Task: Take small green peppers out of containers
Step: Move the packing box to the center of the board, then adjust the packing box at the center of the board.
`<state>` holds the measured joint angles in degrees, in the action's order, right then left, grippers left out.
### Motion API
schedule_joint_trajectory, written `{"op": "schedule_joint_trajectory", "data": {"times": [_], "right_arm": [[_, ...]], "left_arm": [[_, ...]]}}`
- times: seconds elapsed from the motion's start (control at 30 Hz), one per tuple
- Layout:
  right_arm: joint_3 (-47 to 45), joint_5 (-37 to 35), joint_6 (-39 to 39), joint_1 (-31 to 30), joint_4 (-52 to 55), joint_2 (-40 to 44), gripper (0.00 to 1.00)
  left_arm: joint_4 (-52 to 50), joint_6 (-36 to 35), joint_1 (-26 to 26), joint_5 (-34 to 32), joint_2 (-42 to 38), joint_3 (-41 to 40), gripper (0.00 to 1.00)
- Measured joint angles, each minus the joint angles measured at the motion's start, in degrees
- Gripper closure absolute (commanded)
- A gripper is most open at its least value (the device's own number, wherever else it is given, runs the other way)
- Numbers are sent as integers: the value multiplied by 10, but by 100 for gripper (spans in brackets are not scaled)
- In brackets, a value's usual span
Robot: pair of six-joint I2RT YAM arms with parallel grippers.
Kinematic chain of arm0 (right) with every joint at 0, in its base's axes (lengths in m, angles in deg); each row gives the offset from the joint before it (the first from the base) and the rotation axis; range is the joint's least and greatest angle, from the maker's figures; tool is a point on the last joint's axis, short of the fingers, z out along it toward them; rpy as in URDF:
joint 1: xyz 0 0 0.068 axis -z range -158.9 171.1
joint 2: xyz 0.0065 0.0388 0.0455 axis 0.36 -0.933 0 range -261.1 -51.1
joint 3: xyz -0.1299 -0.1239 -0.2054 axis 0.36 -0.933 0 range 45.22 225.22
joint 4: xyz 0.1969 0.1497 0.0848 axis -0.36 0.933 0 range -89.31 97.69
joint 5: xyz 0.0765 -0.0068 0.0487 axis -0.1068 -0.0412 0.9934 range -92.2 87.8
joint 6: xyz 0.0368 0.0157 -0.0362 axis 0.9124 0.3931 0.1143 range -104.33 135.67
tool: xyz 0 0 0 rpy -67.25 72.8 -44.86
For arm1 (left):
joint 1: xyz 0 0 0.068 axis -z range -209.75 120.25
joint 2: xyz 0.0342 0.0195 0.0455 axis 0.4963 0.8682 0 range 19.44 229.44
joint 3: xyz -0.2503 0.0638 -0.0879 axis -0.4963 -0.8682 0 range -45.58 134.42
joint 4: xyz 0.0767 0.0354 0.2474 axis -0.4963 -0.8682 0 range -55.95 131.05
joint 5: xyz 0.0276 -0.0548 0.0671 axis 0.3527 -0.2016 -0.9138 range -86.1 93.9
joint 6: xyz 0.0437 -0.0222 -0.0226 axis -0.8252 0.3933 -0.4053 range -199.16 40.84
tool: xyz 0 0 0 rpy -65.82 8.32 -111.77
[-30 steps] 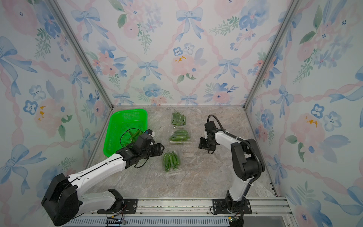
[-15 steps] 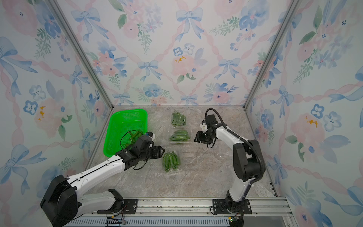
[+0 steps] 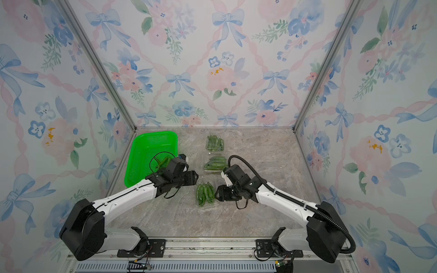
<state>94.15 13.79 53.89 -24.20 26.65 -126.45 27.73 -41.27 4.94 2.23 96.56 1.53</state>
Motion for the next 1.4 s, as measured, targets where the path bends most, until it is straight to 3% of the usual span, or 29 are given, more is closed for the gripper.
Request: {"op": "schedule_joint_trajectory", "data": {"times": [0.6, 1.4], "right_arm": [[-58, -43, 118, -88, -46, 24, 42], [-55, -42, 128, -84, -67, -30, 42]], "left_arm": [[69, -15, -6, -10, 61, 23, 40], [113, -13, -6, 16, 90, 16, 41]]}}
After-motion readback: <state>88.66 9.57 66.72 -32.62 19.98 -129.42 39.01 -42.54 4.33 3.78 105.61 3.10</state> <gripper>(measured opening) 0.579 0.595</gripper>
